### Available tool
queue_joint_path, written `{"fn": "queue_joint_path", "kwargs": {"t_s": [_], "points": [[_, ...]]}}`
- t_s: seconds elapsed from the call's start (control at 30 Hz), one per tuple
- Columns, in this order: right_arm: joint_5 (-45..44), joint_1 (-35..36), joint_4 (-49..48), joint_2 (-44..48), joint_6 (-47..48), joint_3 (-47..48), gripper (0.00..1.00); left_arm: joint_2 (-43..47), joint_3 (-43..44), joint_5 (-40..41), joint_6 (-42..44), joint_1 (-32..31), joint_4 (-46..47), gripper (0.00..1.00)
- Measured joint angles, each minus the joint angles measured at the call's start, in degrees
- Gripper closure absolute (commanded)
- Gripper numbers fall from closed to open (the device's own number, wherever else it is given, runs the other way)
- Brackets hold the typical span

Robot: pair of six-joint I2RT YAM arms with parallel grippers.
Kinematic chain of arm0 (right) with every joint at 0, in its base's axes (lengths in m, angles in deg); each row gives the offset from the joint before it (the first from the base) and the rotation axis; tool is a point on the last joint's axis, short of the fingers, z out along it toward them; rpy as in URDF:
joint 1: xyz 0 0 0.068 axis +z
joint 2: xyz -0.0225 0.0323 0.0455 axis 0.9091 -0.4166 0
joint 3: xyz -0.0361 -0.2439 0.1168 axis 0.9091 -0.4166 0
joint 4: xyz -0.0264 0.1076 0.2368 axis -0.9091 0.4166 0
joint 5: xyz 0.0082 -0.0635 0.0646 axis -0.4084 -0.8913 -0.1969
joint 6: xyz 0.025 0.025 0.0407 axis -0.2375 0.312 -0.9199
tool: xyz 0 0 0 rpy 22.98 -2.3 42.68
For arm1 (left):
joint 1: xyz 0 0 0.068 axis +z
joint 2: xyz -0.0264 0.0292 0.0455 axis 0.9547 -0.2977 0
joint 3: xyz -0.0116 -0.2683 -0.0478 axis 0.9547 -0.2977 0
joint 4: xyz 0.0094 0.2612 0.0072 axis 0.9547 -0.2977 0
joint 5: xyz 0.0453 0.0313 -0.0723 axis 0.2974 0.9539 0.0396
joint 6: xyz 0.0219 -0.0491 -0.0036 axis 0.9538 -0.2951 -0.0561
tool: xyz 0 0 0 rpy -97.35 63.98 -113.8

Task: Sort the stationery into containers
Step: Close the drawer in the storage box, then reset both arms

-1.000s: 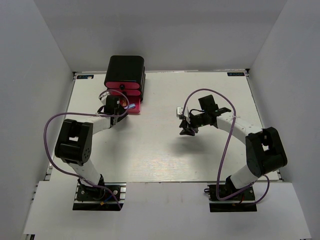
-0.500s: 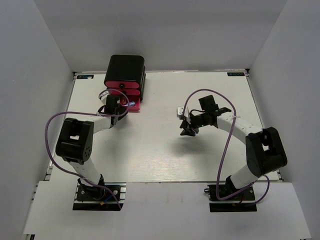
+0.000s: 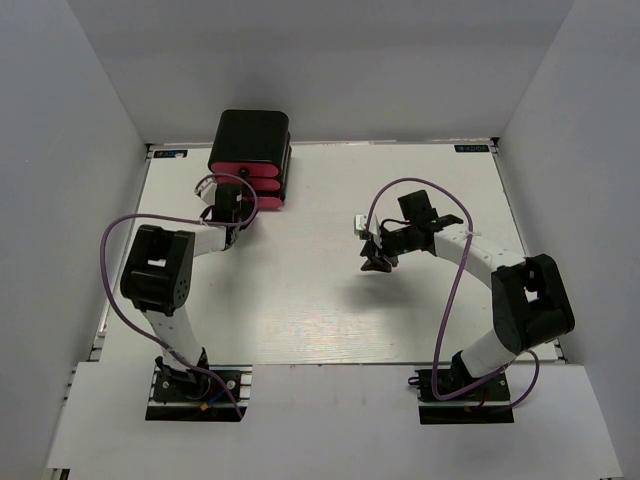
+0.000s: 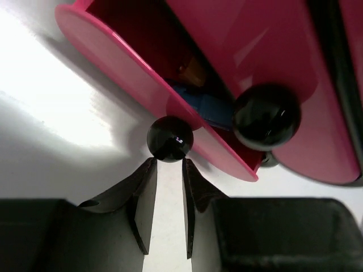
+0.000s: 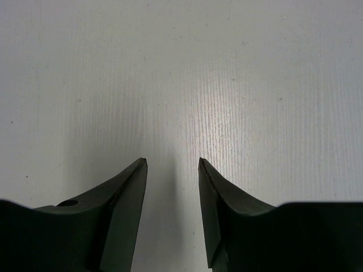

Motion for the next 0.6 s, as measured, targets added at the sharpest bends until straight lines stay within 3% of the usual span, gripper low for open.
{"fn": "queue_joint_path", "kwargs": {"t_s": [0.43,0.6], "points": [[0.00,-0.39,0.11,0.00,0.33,0.00,0.52,-4.26,4.31,-0.07,-6.71,0.07,1.49,0.62],[0.00,-0.66,0.11,0.00,0.33,0.00,0.51,-3.85,2.71,-1.01,-7.45,0.04,3.28,0.51]]}}
